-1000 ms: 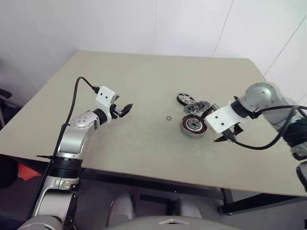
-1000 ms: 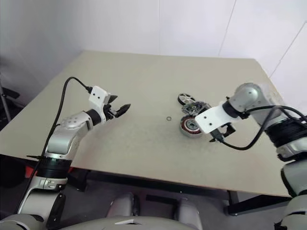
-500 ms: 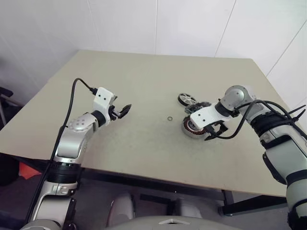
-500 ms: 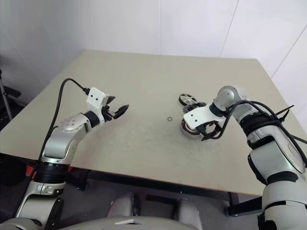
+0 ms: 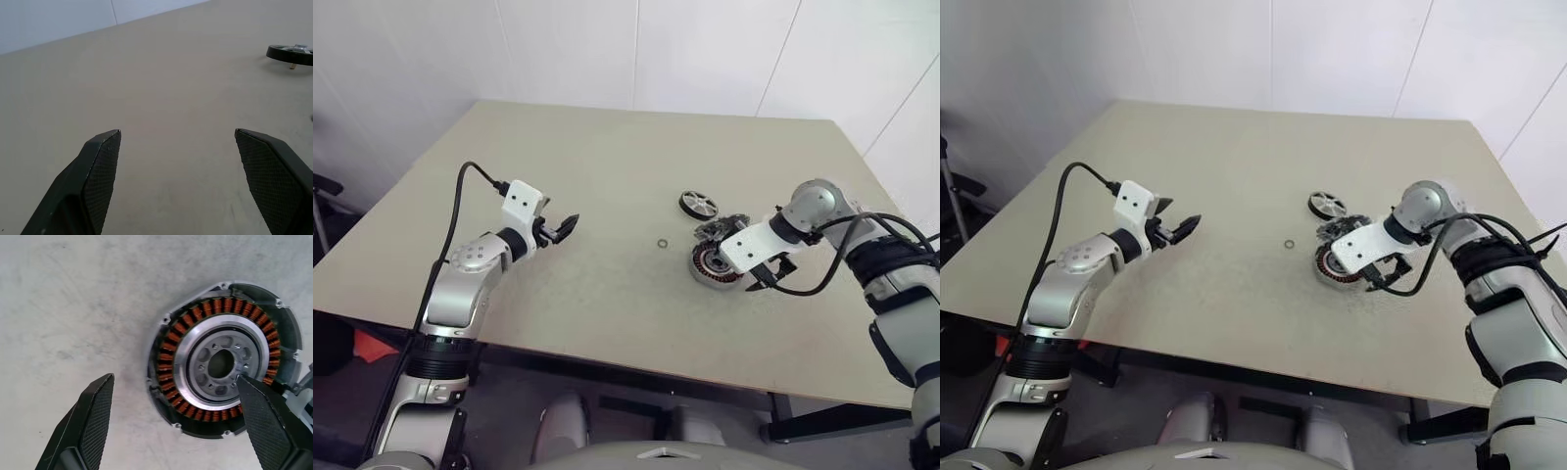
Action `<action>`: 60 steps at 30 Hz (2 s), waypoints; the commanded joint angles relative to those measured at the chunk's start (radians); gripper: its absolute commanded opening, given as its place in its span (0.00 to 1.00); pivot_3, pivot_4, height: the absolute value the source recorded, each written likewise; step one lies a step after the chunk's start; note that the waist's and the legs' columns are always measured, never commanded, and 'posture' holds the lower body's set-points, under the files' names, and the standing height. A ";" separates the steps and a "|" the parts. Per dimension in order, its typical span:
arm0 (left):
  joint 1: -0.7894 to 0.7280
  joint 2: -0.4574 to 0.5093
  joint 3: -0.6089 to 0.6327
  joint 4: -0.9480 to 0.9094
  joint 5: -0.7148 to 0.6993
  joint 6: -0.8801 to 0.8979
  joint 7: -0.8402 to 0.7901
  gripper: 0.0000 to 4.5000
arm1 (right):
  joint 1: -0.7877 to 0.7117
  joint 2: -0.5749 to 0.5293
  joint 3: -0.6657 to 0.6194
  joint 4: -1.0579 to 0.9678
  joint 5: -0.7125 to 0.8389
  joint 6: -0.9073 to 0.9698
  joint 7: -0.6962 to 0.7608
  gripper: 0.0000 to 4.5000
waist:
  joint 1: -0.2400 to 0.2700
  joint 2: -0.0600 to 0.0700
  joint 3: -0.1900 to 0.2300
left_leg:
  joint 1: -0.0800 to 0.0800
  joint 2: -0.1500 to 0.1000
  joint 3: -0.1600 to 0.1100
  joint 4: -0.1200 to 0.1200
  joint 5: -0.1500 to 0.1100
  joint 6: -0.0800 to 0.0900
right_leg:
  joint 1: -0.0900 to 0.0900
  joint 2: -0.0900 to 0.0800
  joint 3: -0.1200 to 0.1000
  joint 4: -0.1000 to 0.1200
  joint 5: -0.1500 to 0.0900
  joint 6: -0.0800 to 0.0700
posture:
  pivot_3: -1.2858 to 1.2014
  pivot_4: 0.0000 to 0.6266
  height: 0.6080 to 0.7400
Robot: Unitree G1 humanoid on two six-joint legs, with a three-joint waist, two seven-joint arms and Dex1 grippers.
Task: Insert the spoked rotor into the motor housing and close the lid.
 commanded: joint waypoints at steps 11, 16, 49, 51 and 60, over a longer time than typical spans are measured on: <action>-0.030 0.011 0.003 0.003 0.004 -0.020 -0.016 0.88 | 0.058 0.007 -0.039 -0.111 0.022 0.099 0.020 1.00 | -0.005 0.000 0.000 | 0.003 0.001 0.001 0.000 0.001 -0.002 | 0.001 0.000 0.000 0.000 0.000 0.000 | 0.52 0.00 1.00; -0.027 0.010 0.004 0.002 0.005 -0.018 -0.014 0.88 | 0.035 0.055 -0.041 -0.049 -0.008 0.115 -0.003 1.00 | -0.006 0.000 0.000 | 0.010 0.001 0.002 0.000 0.001 -0.002 | 0.007 0.000 0.000 0.000 0.000 0.000 | 0.52 0.00 1.00; -0.029 0.007 -0.006 0.012 0.016 -0.026 -0.018 0.88 | 0.067 0.008 -0.081 -0.157 -0.011 0.149 0.005 1.00 | -0.005 0.000 0.000 | 0.010 0.001 0.002 -0.002 0.001 -0.002 | 0.006 0.000 0.000 -0.001 0.000 0.000 | 0.52 0.00 1.00; -0.028 0.009 -0.005 0.011 0.016 -0.026 -0.018 0.88 | 0.069 0.010 -0.080 -0.148 -0.014 0.152 0.010 1.00 | -0.005 0.000 0.000 | 0.010 0.001 0.002 -0.002 0.001 -0.002 | 0.006 0.000 0.000 -0.001 0.000 0.000 | 0.52 0.00 1.00; -0.020 0.010 -0.004 0.005 0.017 -0.027 -0.015 0.88 | 0.080 0.036 -0.075 -0.115 -0.033 0.156 -0.003 1.00 | -0.005 0.000 0.000 | 0.010 0.001 0.002 -0.002 0.001 -0.002 | 0.006 0.000 0.000 -0.001 0.000 0.000 | 0.52 0.00 1.00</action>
